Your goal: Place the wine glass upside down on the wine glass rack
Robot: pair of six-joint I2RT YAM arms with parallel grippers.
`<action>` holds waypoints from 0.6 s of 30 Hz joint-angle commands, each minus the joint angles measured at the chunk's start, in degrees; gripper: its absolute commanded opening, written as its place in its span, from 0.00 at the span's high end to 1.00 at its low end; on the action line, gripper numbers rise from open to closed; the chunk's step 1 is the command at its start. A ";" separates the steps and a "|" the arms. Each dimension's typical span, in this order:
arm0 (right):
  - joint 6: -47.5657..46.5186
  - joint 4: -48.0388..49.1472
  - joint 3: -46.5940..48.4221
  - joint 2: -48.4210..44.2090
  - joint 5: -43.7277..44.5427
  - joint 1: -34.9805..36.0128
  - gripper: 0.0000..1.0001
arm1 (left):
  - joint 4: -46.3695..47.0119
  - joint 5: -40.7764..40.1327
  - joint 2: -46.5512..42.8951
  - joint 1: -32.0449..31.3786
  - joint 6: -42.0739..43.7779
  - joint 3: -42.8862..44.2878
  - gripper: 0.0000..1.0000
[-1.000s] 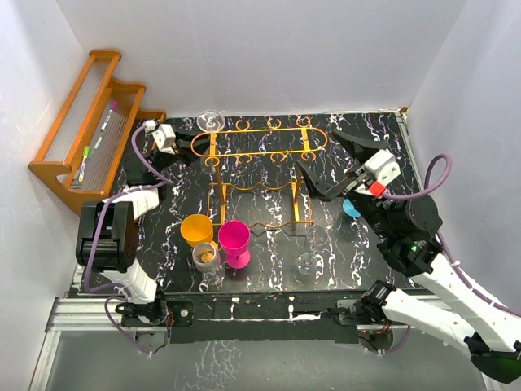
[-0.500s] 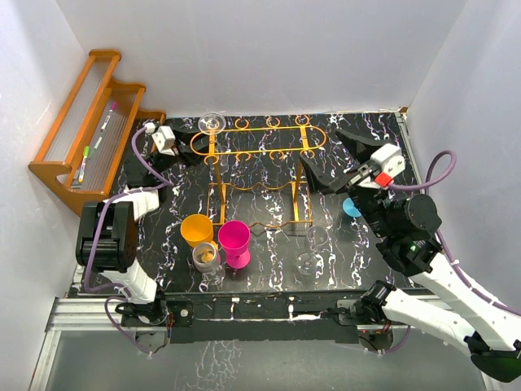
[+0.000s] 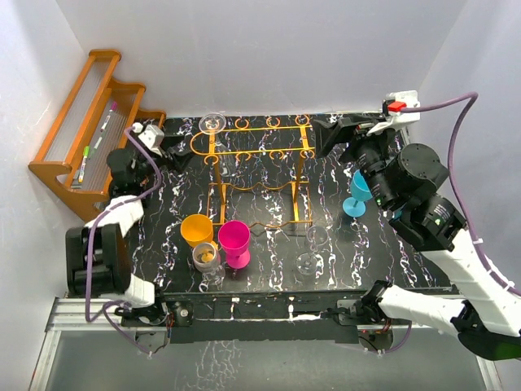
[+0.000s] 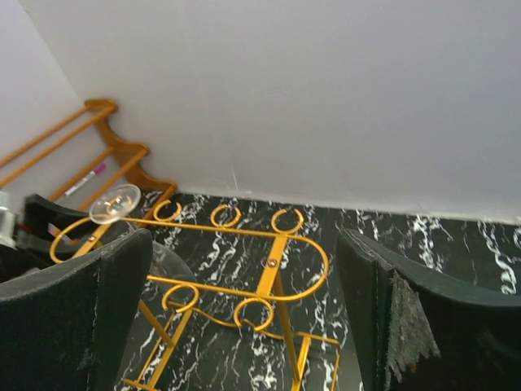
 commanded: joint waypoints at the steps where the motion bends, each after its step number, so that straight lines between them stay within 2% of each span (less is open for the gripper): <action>1: 3.58 -6.60 1.75 -1.82 4.94 0.15 0.02 | -38.69 -5.19 -12.46 0.65 18.43 7.02 0.37; 4: 4.77 -9.25 0.65 -2.54 6.04 0.13 0.02 | -61.93 -11.63 -15.14 1.71 24.18 14.30 0.39; 7: 6.25 -13.24 -0.54 -3.54 6.24 0.16 0.02 | -82.28 -21.14 -16.56 1.90 26.11 22.96 0.41; 11: 9.04 -16.71 -3.73 -6.65 5.38 0.14 0.02 | -109.60 -28.09 -17.60 1.91 28.89 33.88 0.41; 14: 11.37 -19.01 -6.59 -9.42 5.08 0.14 0.02 | -126.10 -26.89 -17.16 1.89 29.12 39.02 0.48; 16: 11.66 -19.39 -8.70 -11.33 4.53 0.16 0.02 | -135.63 -23.75 -17.15 1.88 30.00 40.30 0.62; 18: 11.57 -19.49 -10.19 -12.76 4.10 0.14 0.02 | -140.86 -20.17 -16.86 1.88 32.21 40.83 0.69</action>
